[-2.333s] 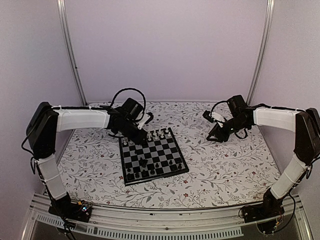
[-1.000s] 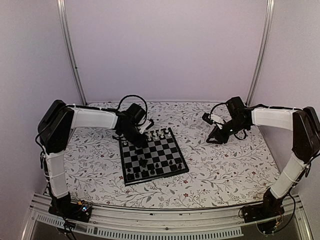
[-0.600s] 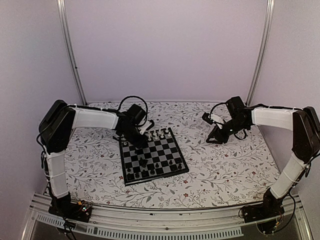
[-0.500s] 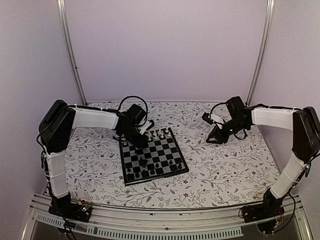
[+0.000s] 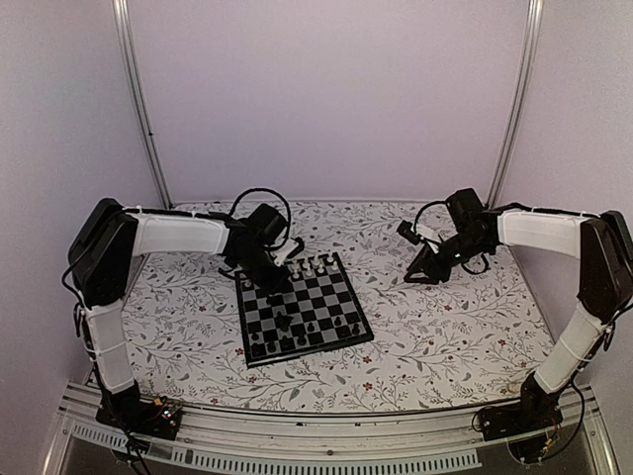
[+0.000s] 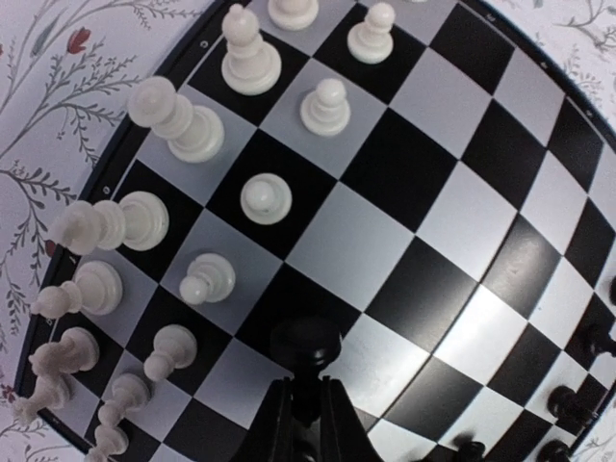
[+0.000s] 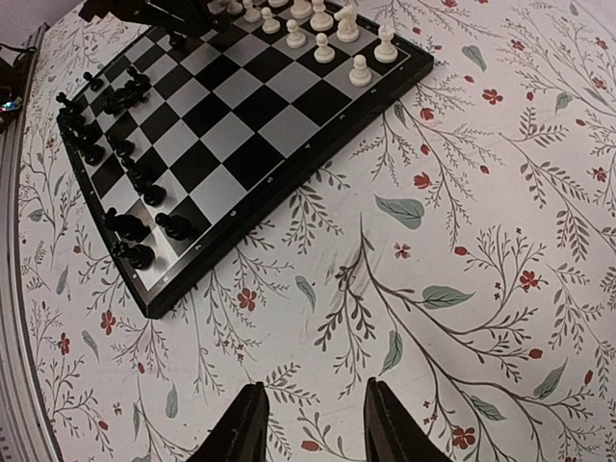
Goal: Set up the chess pieces on the board
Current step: Pick up the chess piece from the chessboard, then adjust the chess piece.
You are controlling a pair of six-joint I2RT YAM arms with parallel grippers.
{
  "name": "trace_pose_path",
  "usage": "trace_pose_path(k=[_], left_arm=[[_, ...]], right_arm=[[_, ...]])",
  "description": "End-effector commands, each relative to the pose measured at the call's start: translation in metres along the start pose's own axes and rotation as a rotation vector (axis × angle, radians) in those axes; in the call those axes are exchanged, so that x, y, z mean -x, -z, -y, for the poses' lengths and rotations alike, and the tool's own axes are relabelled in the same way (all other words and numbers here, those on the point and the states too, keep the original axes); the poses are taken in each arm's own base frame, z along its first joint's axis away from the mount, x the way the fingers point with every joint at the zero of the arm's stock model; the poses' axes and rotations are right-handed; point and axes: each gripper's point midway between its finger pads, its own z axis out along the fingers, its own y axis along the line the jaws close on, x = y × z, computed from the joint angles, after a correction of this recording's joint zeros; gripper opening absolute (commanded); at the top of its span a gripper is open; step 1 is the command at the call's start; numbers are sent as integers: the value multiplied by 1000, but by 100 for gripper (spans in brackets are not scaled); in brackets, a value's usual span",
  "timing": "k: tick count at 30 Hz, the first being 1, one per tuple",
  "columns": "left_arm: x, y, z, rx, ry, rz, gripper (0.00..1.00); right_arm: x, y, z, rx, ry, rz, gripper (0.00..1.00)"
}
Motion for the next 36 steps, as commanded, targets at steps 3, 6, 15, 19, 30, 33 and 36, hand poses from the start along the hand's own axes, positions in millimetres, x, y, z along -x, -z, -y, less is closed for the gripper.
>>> trace_pose_path(k=[3,6,15,19,30,33,36], left_arm=[[9,37,25,-95,-27,36,11],[15,49,32,-128,-42,48,11],[23,82,52,-236,-57,71,11],[22,92,61,-296,-59,74,11],[26,117,89,-475,-64,85,12],[28,122,96,-522,-65,88,12],[30,126,101,-556,-62,90,12]], right_arm=[[47,13,-35,70,158,76,35],[65,19,-44,41,259,72,36],[115,20,-67,-93,587,38,37],[125,2,-90,-87,707,-5,39],[149,-51,-124,-208,942,-72,41],[158,-60,-129,-237,977,-64,42],[165,-68,-131,-269,996,-62,43]])
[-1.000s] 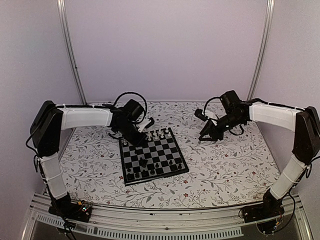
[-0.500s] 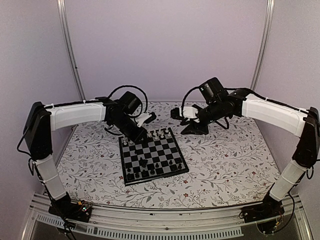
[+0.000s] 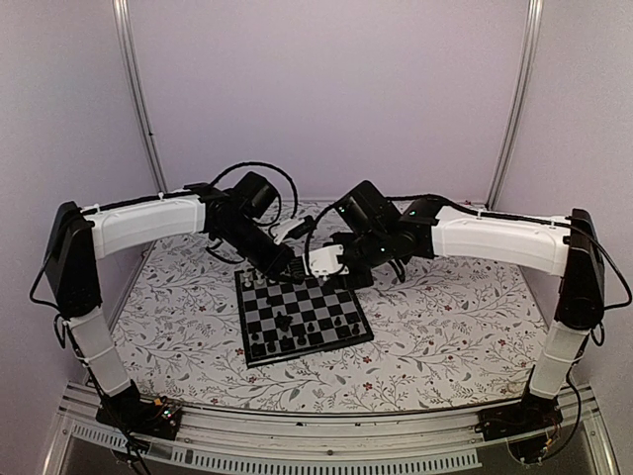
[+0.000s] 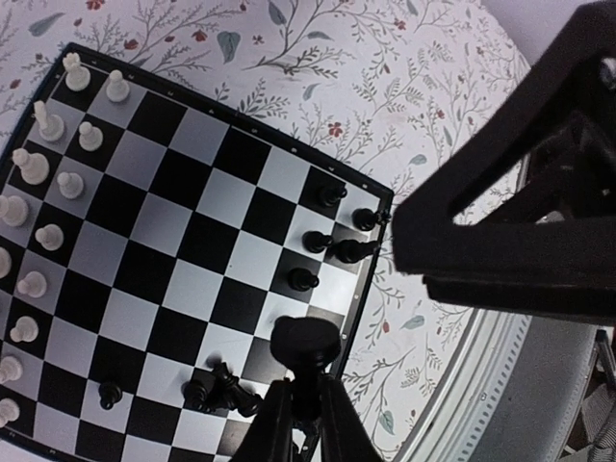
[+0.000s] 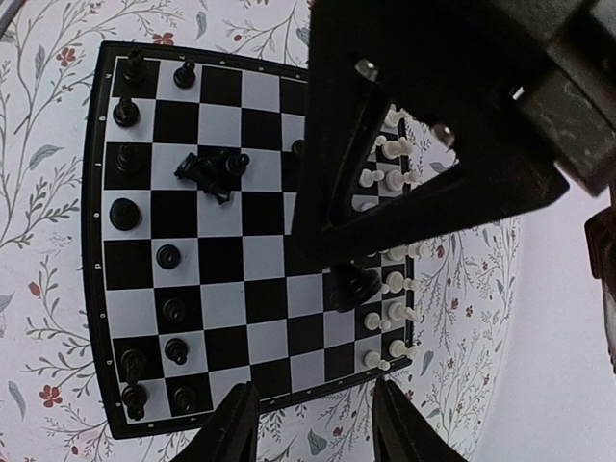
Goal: Set up the chess pieces on the board
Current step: Adjust the chess piece.
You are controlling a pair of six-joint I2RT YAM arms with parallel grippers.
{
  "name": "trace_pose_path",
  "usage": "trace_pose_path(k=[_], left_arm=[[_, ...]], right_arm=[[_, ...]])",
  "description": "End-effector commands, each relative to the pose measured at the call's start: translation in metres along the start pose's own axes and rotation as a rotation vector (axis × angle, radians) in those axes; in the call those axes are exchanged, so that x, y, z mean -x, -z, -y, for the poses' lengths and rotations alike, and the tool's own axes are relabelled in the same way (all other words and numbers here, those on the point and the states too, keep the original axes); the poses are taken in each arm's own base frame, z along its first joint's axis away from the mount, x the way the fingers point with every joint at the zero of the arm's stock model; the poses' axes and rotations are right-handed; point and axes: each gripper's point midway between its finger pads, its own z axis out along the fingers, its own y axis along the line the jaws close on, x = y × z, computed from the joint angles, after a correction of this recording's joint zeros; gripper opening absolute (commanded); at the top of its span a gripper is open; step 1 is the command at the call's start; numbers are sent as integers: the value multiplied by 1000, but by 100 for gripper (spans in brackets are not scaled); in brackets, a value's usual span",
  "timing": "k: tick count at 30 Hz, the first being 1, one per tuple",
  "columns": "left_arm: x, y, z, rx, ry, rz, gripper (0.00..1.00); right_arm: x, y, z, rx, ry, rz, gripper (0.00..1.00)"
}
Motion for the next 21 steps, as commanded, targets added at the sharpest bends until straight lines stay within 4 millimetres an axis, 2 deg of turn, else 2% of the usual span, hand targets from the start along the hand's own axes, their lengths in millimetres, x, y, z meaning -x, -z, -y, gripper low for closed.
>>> trace_pose_path(k=[1,9,15,18,21], left_arm=[[9,11,24,-94,-18,22,12],[12,15,35,-144,-12,28,12],[11,14,36,-154,-3,25,12],[11,14,36,-158,0,24,12],[11,14,36,-158,0,23,12]], right_arm=[[14,-4,26,-120,54,-20,43],[25,-23,13,-110,110,-34,43],[28,-30,6,-105,134,-41,42],[28,-32,2,-101,147,-48,39],[25,-36,-2,-105,167,-66,32]])
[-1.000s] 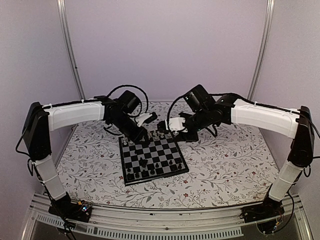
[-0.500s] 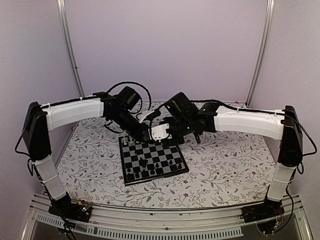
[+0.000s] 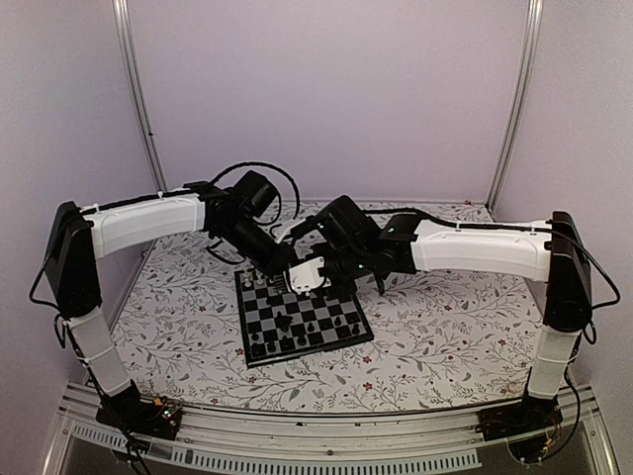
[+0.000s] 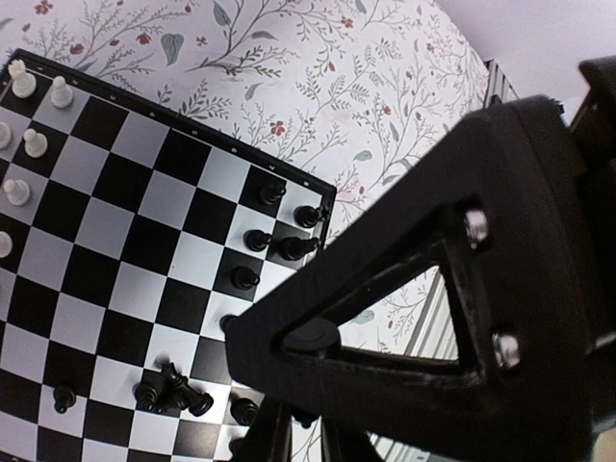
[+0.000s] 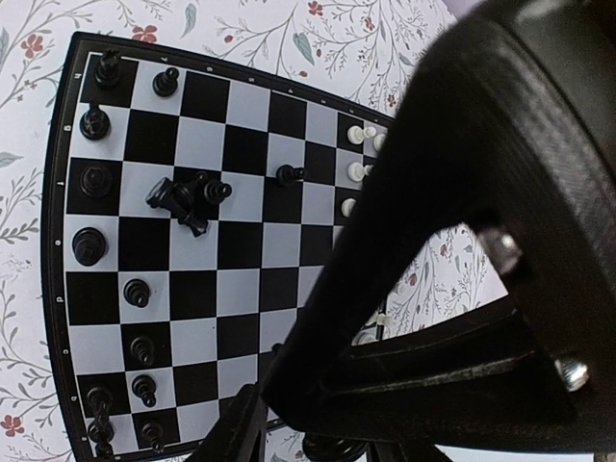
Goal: Set up the chess pieces on the board
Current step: Adjust the chess piece.
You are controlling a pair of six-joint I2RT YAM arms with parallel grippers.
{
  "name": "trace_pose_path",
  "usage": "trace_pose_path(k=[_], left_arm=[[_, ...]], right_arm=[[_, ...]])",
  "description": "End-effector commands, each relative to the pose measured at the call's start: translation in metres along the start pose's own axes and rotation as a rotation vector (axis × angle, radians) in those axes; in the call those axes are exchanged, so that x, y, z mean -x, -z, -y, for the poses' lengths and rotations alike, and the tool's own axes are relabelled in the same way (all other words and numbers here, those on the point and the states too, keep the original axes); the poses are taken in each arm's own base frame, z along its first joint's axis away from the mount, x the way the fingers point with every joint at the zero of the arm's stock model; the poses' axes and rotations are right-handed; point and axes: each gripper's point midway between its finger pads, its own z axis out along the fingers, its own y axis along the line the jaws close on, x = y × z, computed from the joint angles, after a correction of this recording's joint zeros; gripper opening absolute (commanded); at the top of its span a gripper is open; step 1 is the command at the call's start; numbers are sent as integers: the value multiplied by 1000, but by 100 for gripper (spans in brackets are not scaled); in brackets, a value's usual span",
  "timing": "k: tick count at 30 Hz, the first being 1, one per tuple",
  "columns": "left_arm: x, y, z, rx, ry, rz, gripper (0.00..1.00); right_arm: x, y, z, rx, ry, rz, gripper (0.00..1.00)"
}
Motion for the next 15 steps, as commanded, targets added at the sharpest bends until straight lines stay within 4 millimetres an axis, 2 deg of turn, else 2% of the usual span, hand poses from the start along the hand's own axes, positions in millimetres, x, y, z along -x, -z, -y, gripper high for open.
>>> trace_pose_path(k=[1,3,5,7,11,15], left_arm=[[10,8,13,-23,-23,26,12],[10,10,12,-9,-23,28,15],[11,14,9,23,-24,33,19],[11,21,7,60,-36,48,24],[9,39,9,116,-77,122,27],[23,68,19,192,-155,311,29]], right_arm=[[0,-11,-5,-17,36,-26,28],[-3,-12,-6,-15,35,-36,17],[-4,-10,-6,-17,24,-37,12],[-3,-6,-6,-17,6,-25,10],[4,12,2,-7,-78,55,8],[16,40,15,51,-216,204,8]])
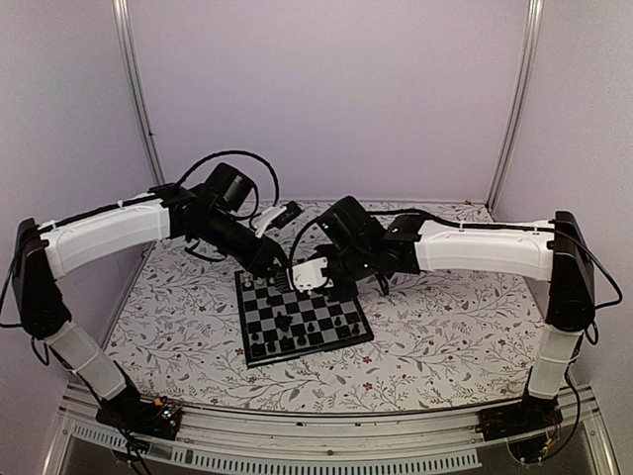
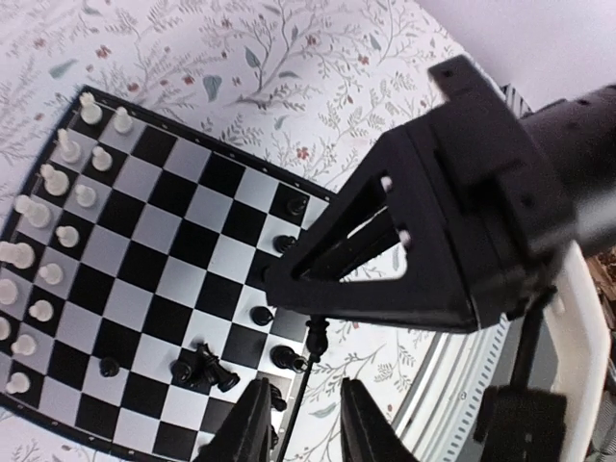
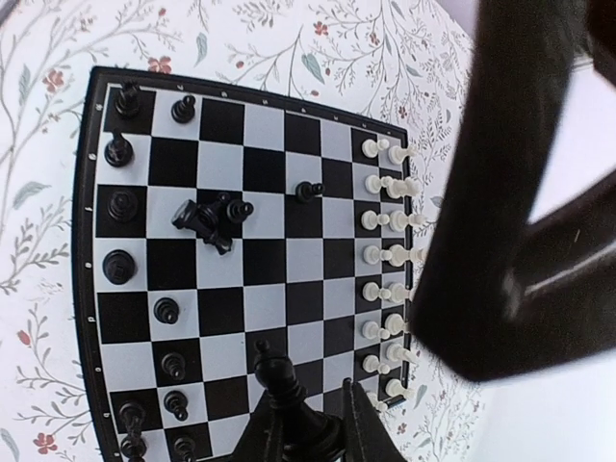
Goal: Set up the chess pieces on the board
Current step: Adjust the chess piece.
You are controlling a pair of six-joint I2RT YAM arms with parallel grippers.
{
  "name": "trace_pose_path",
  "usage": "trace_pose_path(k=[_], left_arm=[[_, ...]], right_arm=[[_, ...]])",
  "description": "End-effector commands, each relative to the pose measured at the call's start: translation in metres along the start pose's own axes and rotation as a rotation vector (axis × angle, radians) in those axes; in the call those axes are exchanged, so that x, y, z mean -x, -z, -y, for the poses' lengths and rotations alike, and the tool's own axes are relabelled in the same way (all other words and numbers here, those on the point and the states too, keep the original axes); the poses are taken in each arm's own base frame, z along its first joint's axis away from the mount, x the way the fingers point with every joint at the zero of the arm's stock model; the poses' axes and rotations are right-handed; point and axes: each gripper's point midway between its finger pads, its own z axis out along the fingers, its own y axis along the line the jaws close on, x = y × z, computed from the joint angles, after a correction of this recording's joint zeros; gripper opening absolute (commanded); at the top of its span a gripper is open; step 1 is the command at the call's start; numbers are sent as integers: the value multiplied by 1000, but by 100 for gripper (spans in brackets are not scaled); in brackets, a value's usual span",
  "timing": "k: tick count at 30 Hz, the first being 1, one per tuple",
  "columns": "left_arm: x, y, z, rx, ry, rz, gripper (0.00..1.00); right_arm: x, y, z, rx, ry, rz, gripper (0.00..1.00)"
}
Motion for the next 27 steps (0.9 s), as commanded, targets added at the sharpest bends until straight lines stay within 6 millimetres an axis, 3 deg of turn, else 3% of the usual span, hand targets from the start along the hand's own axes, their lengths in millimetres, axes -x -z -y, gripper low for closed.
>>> trace_pose_path(k=[1,3,7,11,14,21,27], left_arm=[[34,39,12,110,-123,267,29],[42,52,29,142,-235,383,30],[48,74,82,169,-503,589,33],[55,86,109,156,-626,707,34],[58,82,115,128,-644,707,35],[62,65,111,125,-626,661,35],[60,57,108,123,-622,631,28]], right_arm=[[24,46,21,50,-188,207,8],[30,59,26,109,-275,294,8],[44,91,32,247,-416,491,9],[54,113,32,376,-501,629,9],[58,123,30,449,-530,693,9],[61,129,27,495,-533,727,10],[62,131,26,504,-531,735,11]])
